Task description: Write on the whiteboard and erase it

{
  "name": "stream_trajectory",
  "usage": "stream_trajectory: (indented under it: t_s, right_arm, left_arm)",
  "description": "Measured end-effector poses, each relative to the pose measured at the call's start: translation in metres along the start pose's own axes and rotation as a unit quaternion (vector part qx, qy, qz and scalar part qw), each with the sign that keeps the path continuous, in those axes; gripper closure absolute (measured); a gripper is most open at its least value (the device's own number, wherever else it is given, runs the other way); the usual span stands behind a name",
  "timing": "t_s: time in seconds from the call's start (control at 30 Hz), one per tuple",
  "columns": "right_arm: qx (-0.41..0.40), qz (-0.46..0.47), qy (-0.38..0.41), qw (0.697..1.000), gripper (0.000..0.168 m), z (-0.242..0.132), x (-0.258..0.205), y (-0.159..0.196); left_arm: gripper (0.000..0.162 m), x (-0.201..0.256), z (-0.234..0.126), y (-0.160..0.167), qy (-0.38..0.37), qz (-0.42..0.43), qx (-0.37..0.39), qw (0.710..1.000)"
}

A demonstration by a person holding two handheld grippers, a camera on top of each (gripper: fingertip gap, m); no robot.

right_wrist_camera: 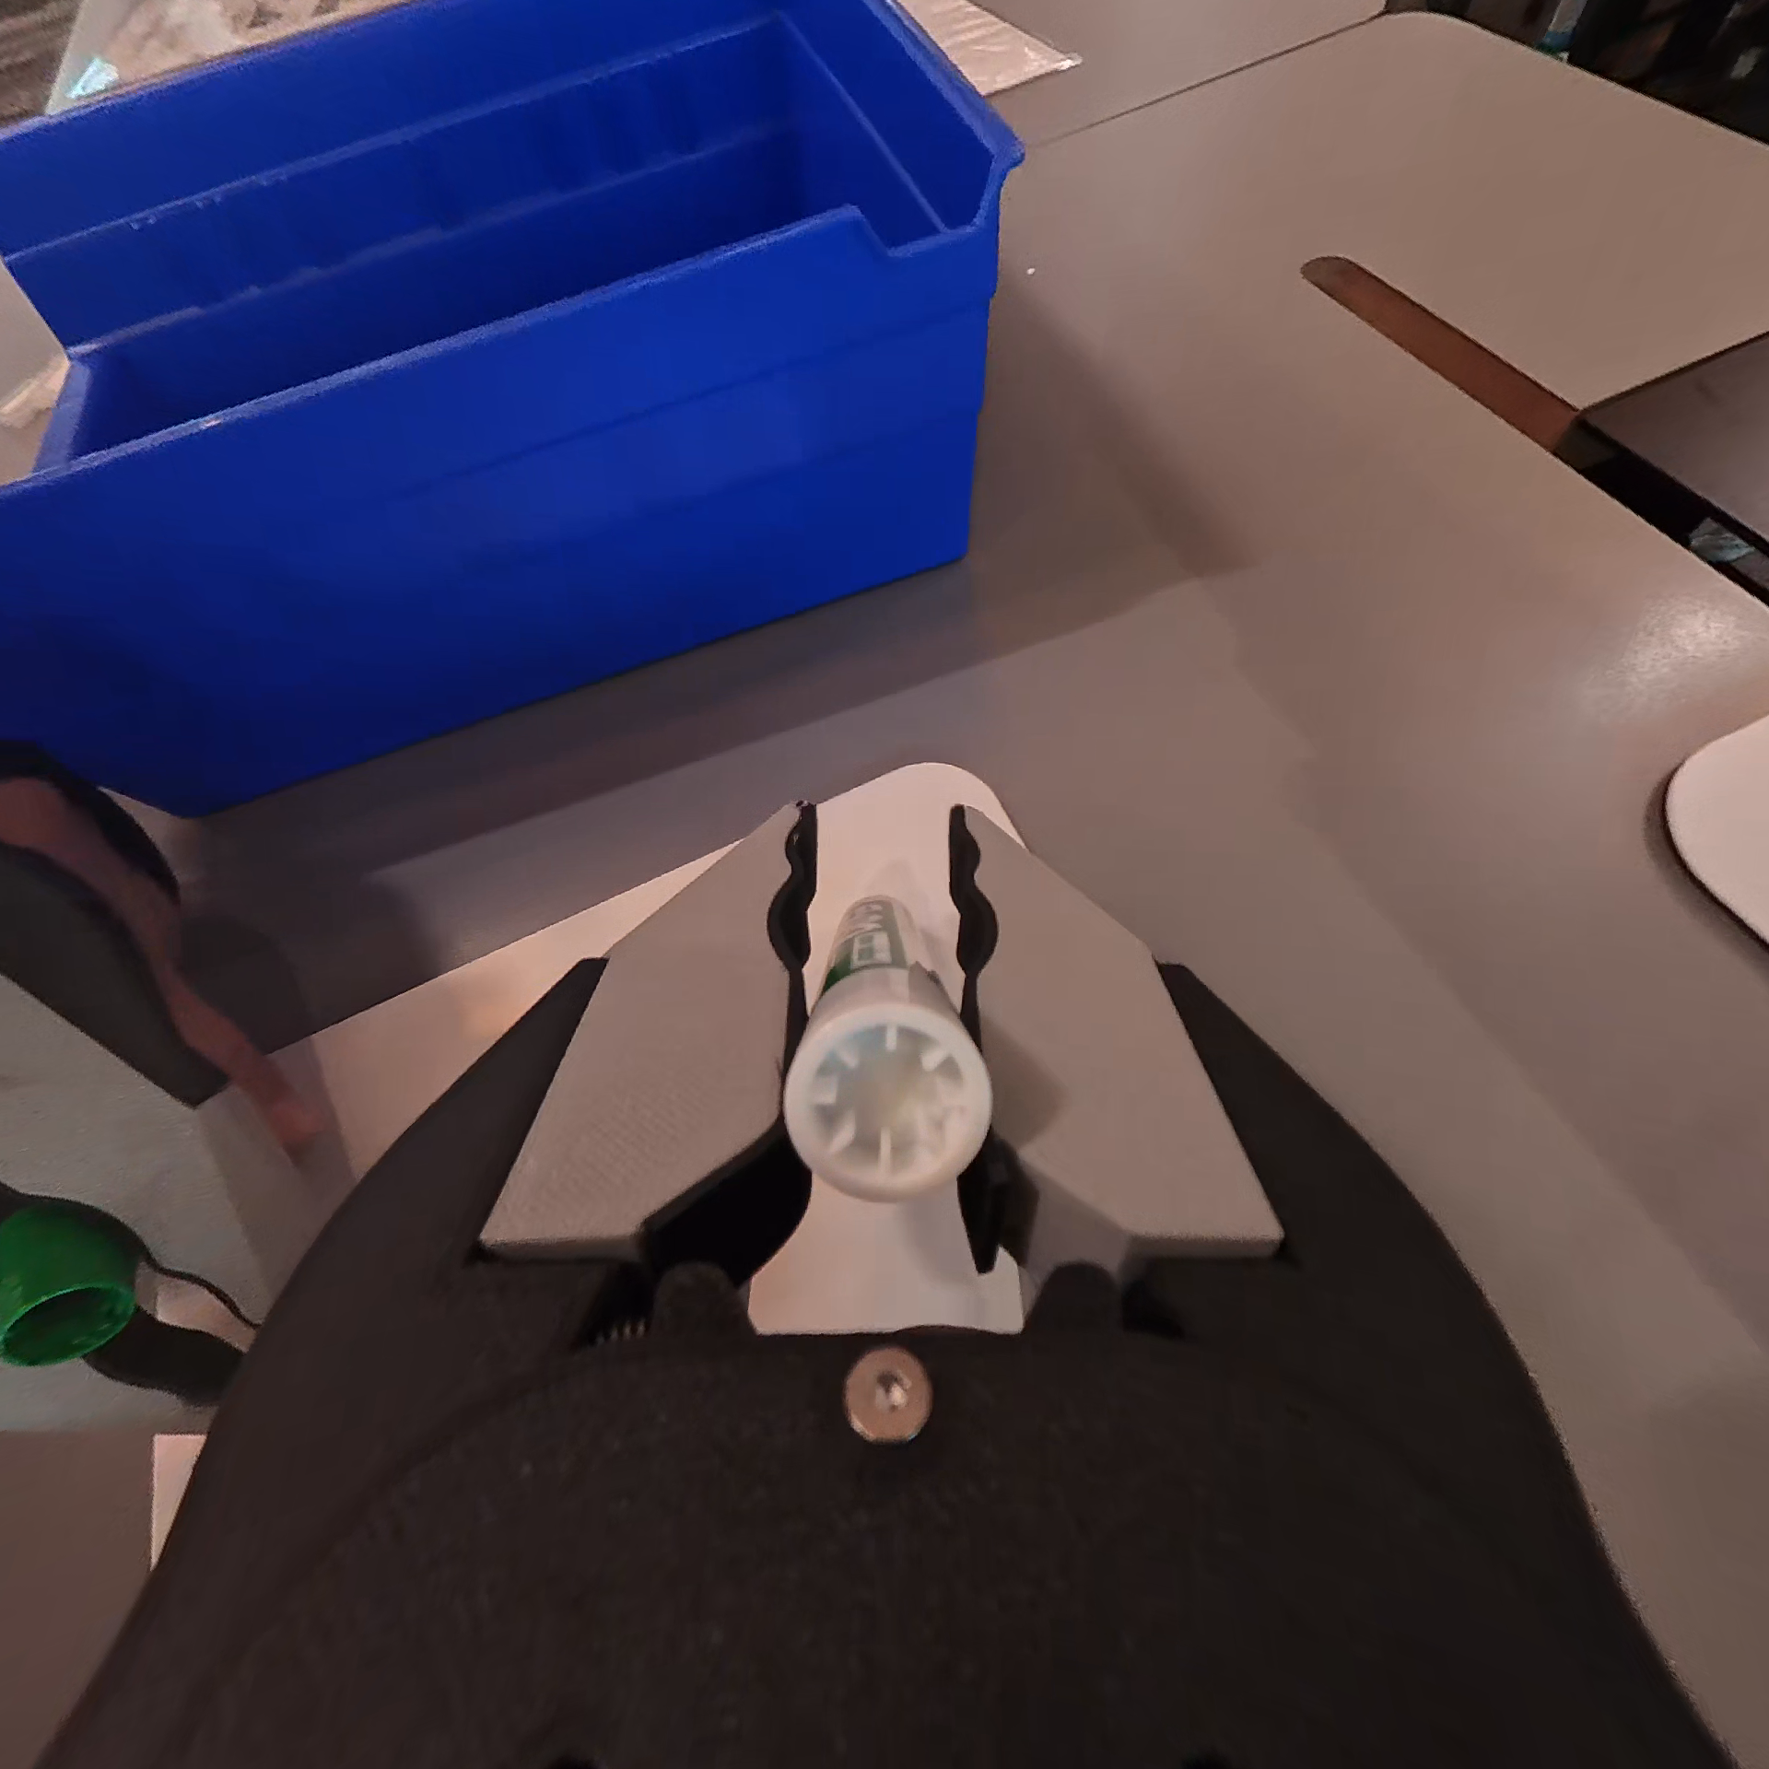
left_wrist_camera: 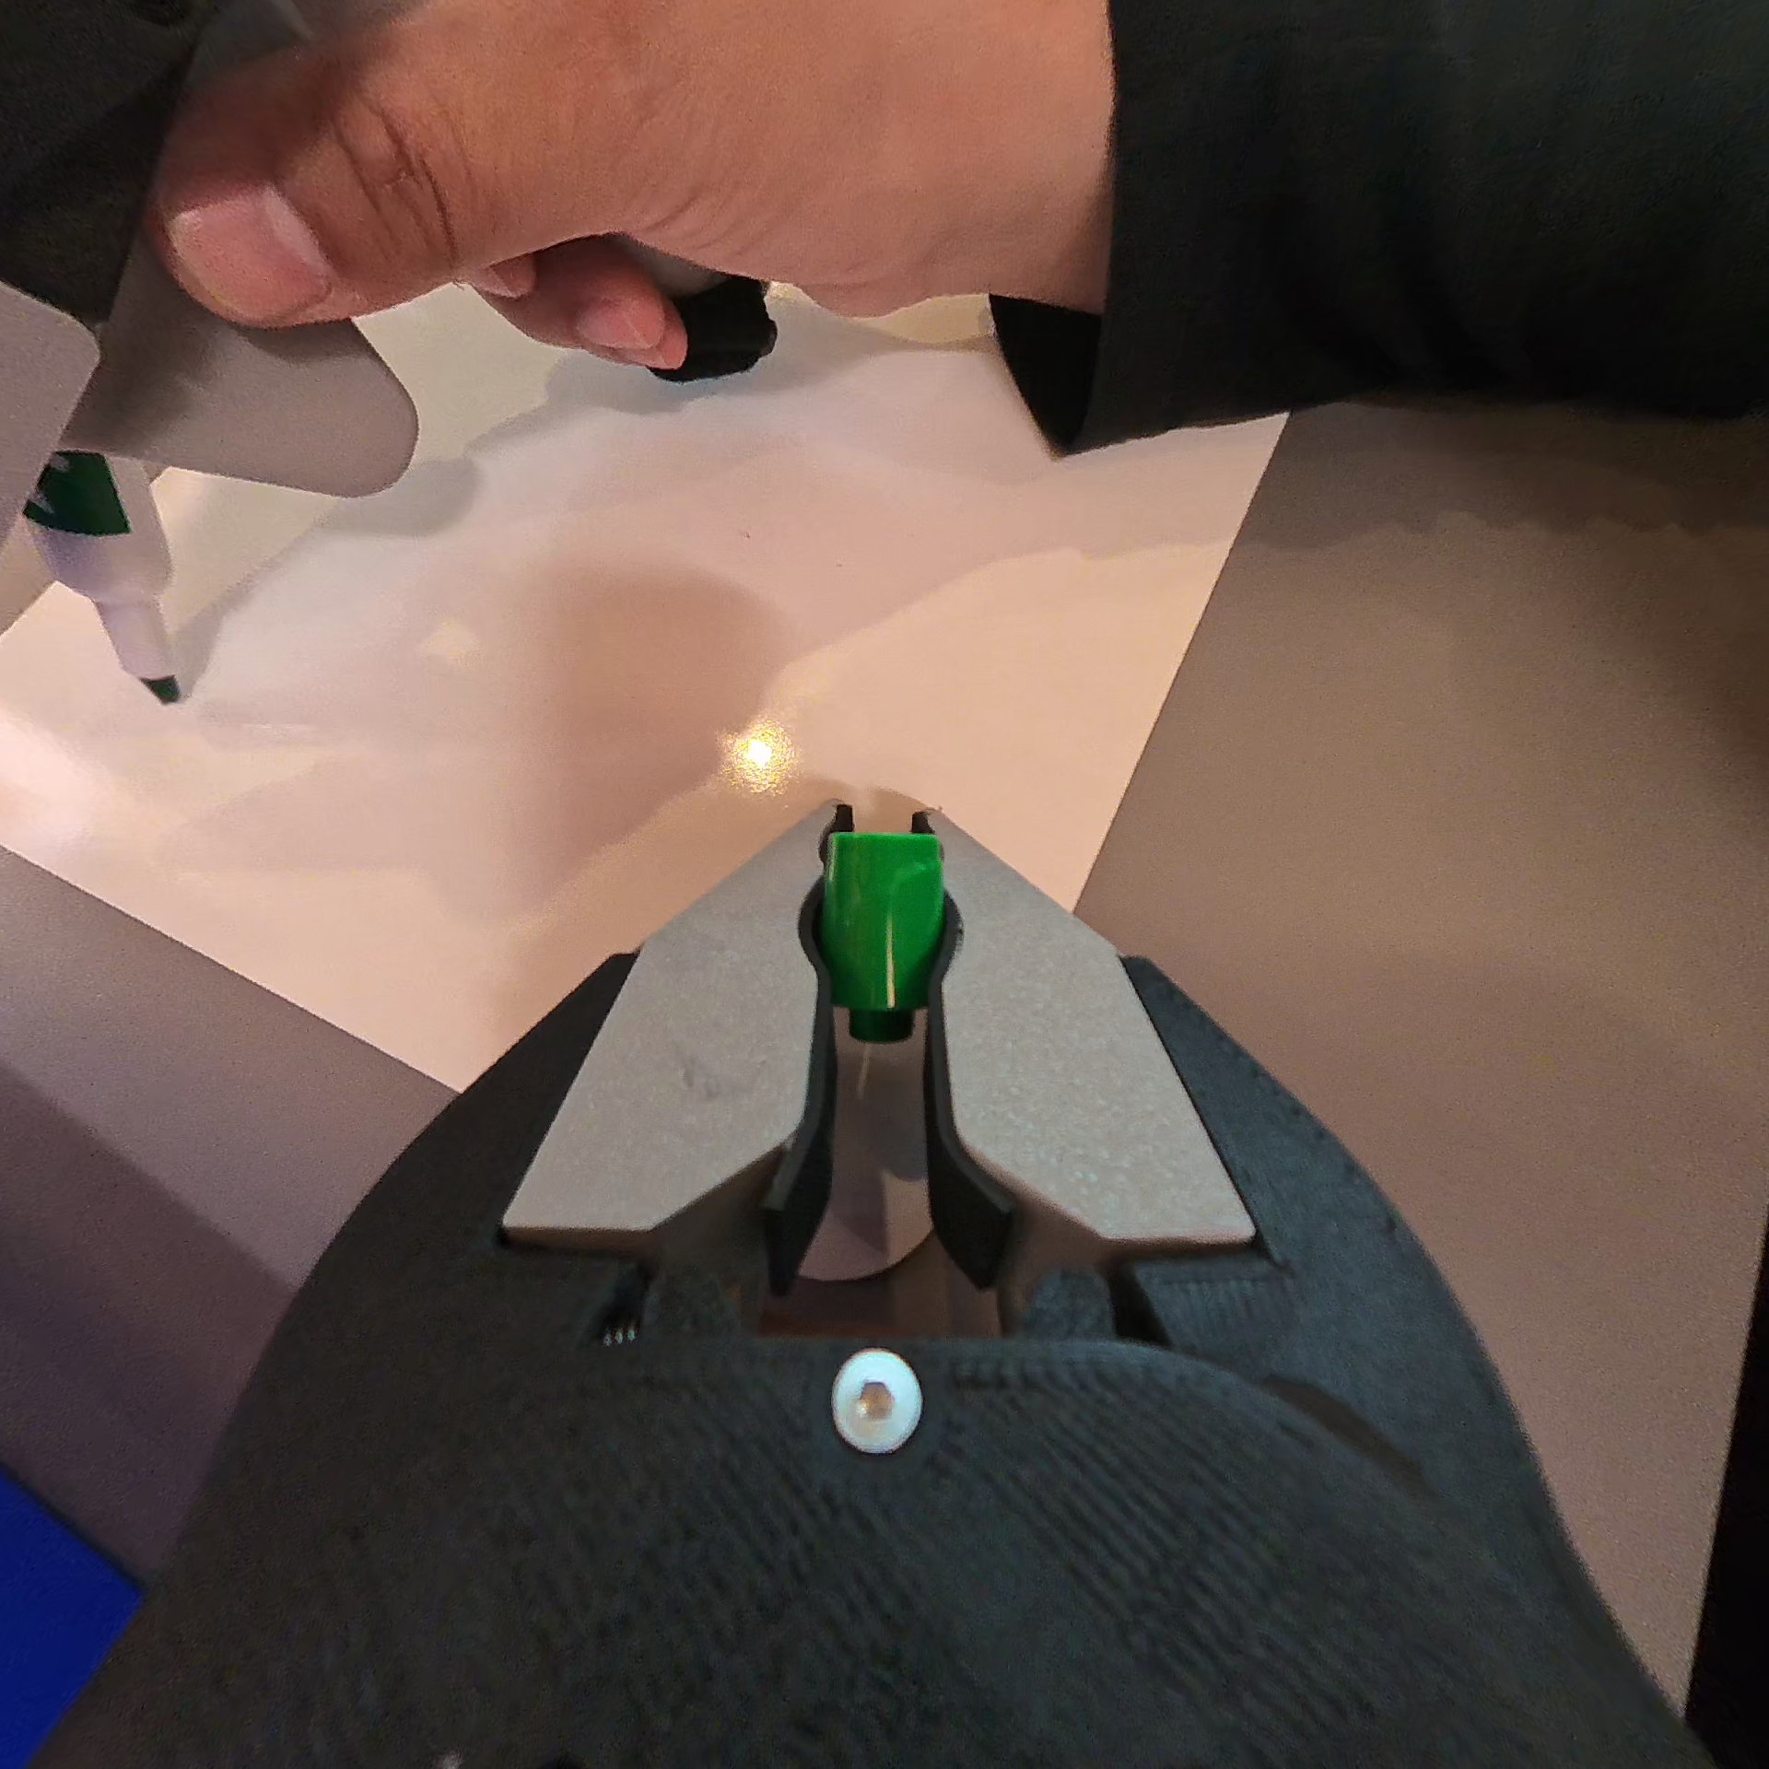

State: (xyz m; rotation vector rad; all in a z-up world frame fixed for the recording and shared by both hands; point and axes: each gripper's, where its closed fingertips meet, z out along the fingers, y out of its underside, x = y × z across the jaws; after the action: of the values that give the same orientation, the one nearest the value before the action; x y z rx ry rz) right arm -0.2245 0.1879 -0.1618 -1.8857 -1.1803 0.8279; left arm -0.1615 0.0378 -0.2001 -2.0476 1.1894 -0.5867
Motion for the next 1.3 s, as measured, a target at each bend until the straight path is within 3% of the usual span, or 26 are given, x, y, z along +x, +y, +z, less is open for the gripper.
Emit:
stream_trajectory:
  t_s: [0.63,1.03,1.3]
  right_arm:
    - [-0.107,-0.048,-0.086,0.989,0.144,-0.01,-0.046,0.035]
    - [-0.118,-0.014,-0.04,0.992,0.144,-0.022,-0.013,0.038]
    - [-0.094,-0.006,-0.01,0.996,0.144,-0.005,-0.003,0.031]
  left_arm:
    - [0.152,0.002,0.0,0.0,0.002,0.002,0.0,1.0]
    - [0.151,0.002,0.0,0.0,0.002,0.004,0.0,1.0]
    - [0.151,0.002,0.0,0.0,0.004,0.004,0.0,1.0]
